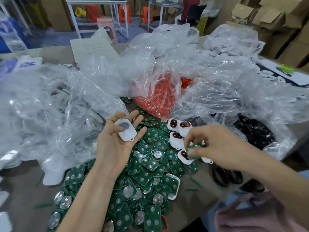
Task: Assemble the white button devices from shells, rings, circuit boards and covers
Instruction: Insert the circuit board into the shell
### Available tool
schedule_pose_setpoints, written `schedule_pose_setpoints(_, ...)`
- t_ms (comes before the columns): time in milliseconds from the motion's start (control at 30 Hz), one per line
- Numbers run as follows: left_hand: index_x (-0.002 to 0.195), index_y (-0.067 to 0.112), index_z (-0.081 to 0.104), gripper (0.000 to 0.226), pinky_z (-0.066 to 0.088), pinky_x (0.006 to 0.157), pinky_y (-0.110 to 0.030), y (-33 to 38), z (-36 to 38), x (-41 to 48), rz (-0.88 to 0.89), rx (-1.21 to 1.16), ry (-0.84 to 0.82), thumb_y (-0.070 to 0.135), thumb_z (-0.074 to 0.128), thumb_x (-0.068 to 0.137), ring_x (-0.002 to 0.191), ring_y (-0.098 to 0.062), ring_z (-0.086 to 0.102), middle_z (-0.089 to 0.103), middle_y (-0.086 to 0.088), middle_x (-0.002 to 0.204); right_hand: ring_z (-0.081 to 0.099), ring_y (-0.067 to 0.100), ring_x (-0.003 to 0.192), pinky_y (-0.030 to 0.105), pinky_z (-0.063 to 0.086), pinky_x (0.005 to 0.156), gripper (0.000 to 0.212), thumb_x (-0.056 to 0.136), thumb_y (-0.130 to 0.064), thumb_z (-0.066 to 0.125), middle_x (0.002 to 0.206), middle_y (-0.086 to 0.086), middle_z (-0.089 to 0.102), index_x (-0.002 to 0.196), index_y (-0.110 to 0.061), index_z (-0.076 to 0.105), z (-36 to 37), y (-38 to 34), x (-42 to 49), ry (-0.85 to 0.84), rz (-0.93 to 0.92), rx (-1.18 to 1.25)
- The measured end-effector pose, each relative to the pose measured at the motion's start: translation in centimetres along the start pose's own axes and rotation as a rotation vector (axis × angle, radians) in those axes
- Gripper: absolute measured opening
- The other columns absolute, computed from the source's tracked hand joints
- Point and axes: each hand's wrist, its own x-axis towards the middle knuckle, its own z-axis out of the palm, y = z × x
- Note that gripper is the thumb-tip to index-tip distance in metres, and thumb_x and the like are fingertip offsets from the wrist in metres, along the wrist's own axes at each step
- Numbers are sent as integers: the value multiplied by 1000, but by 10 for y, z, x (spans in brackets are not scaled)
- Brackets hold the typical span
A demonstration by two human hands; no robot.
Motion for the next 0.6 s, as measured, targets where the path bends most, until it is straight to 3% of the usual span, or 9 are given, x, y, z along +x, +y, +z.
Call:
schedule_pose_setpoints(133, 97, 13, 53, 41, 60, 69, -42, -3, -1, 0, -7, 43, 9, -13, 28, 78, 104, -30, 70, 71, -14, 115, 51, 23, 59, 19, 42, 48, 13, 72, -14, 76, 71, 13, 67, 78, -23, 69, -1, -1, 21, 4, 36, 918)
schedule_pose_setpoints(233, 97, 12, 53, 45, 60, 68, -40, -1, 0, 0, -3, 53, 20, -15, 30, 70, 102, -29, 70, 71, -16, 115, 59, 18, 53, 19, 49, 48, 18, 66, -12, 72, 70, 11, 65, 83, -14, 68, 14, -9, 35, 12, 27, 1261)
schedule_pose_setpoints(300, 98, 10, 54, 47, 60, 68, -39, 2, 0, 1, -4, 53, 23, -12, 34, 62, 103, -28, 70, 70, -17, 116, 64, 21, 55, 21, 53, 52, 21, 65, -10, 71, 75, 12, 64, 86, -11, 67, 22, -14, 43, 34, 22, 1345)
schedule_pose_setpoints(433, 118, 4, 59, 58, 60, 69, -35, 4, -2, 2, -39, 32, 22, -13, 31, 70, 106, -26, 69, 70, -17, 116, 68, 24, 62, 24, 56, 57, 26, 76, -2, 68, 80, 14, 64, 101, -11, 66, 28, -23, 57, 78, -3, 1381)
schedule_pose_setpoints(533, 125, 3, 58, 62, 60, 71, -35, 4, -2, 2, -63, -18, 19, -7, 37, 67, 110, -27, 67, 68, -17, 120, 70, 22, 65, 22, 55, 59, 19, 86, 3, 62, 82, 12, 72, 97, -12, 68, 31, -27, 66, 100, -19, 1317)
schedule_pose_setpoints(600, 128, 2, 56, 60, 60, 74, -38, 5, -4, 2, -75, -68, 22, -4, 38, 70, 111, -30, 66, 66, -19, 123, 69, 19, 66, 23, 56, 63, 22, 82, 4, 64, 77, 7, 72, 99, -11, 68, 34, -31, 70, 67, -40, 1317)
